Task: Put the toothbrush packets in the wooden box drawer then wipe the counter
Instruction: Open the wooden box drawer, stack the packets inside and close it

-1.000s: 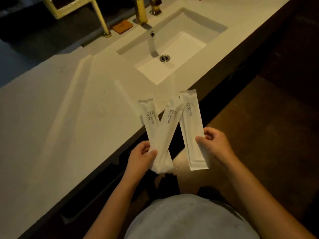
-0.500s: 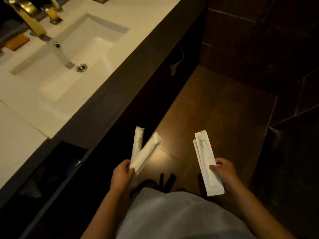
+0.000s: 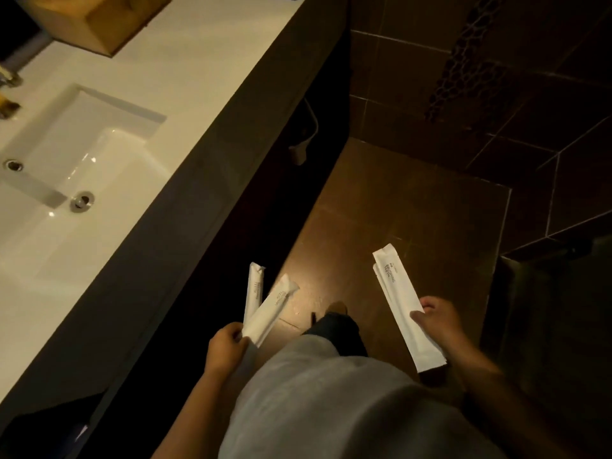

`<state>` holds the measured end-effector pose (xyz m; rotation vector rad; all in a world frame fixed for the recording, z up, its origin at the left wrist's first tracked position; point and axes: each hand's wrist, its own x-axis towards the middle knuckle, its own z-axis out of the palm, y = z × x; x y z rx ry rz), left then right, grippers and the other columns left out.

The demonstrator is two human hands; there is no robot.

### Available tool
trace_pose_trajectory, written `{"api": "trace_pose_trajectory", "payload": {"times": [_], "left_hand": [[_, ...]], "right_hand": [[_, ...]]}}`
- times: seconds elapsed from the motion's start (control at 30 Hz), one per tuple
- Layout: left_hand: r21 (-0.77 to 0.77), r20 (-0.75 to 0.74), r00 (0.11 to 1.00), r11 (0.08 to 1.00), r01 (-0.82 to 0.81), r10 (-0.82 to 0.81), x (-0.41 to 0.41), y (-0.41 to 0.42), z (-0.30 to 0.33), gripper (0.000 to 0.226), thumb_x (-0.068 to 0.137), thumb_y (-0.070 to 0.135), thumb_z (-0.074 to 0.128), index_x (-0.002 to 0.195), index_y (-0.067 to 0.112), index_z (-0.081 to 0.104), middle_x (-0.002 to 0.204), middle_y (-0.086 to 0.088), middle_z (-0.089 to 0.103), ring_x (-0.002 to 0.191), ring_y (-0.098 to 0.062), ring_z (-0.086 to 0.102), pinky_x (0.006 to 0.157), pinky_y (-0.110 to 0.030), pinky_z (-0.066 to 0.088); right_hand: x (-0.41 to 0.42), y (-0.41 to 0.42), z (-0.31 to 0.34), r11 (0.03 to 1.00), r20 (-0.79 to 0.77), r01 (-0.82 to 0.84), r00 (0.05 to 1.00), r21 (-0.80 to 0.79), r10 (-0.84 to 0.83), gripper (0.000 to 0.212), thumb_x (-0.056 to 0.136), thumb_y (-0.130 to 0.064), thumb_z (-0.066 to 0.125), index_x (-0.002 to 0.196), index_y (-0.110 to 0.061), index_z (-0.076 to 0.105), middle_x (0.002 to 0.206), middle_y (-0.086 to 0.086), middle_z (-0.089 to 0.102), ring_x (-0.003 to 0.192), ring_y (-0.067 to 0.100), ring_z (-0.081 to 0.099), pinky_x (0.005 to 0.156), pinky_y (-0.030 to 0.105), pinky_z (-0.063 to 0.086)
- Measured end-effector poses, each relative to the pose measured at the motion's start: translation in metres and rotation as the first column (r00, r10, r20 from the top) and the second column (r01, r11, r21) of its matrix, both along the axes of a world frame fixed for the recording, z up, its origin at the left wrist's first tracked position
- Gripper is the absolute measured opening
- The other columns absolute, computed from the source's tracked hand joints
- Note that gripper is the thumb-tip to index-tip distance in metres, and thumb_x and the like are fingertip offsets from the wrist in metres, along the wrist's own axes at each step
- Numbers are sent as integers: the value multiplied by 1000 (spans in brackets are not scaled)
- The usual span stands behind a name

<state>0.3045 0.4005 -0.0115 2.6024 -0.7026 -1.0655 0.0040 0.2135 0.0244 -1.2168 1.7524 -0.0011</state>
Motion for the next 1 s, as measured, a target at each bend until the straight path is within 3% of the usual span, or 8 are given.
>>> {"api": "trace_pose_trajectory", "payload": {"times": [0.23, 0.47, 0.57, 0.7, 0.83, 1.0], "left_hand": [[-122, 13, 981, 973, 194, -194, 13, -172, 27, 27, 83, 9, 60, 110, 6, 62, 105, -14, 65, 91, -22, 56, 76, -26, 37], [-172, 60, 984, 969, 178, -170, 4, -285, 36, 26, 84, 11, 61, 109, 6, 61, 106, -12, 64, 93, -20, 55, 78, -27, 38], [-159, 65, 994, 982, 99, -89, -10, -317, 29, 25, 85, 12, 60, 110, 7, 60, 107, -12, 63, 90, -16, 51, 77, -28, 38], [-142, 55, 989, 981, -131, 140, -38, -343, 23, 26, 85, 11, 60, 110, 6, 60, 109, -15, 63, 93, -22, 54, 78, -31, 41], [-106, 61, 928, 926, -361, 369, -66, -358, 24, 28, 84, 10, 61, 112, 6, 60, 112, -17, 63, 95, -24, 55, 79, -34, 42], [-46, 46, 852, 853, -520, 522, -86, -368, 28, 32, 83, 7, 62, 115, 2, 59, 115, -20, 63, 105, -32, 58, 86, -38, 45]], "right_hand": [[-2, -104, 8, 999, -63, 50, 997, -20, -51, 30, 83, 2, 62, 111, 10, 58, 118, 25, 61, 108, 40, 57, 86, 37, 44], [-2, -207, -15, 995, -79, 88, 993, 42, -85, 39, 83, -1, 64, 120, 8, 54, 127, 25, 56, 117, 42, 50, 100, 48, 41], [0, -266, -21, 998, -45, -3, 999, 55, 5, 33, 82, 1, 63, 114, 7, 58, 122, 25, 60, 112, 42, 54, 96, 45, 43], [11, -361, -14, 965, -29, -264, 964, -14, 263, 9, 80, 2, 62, 88, 0, 64, 106, 24, 67, 96, 37, 62, 83, 41, 50], [48, -440, 11, 905, 0, -422, 906, -55, 422, 21, 83, 0, 61, 104, 3, 62, 110, 19, 64, 103, 35, 60, 85, 39, 49], [105, -502, 21, 833, 47, -542, 834, -110, 549, 25, 84, -2, 61, 108, 3, 61, 113, 20, 64, 104, 35, 60, 86, 39, 48]]}}
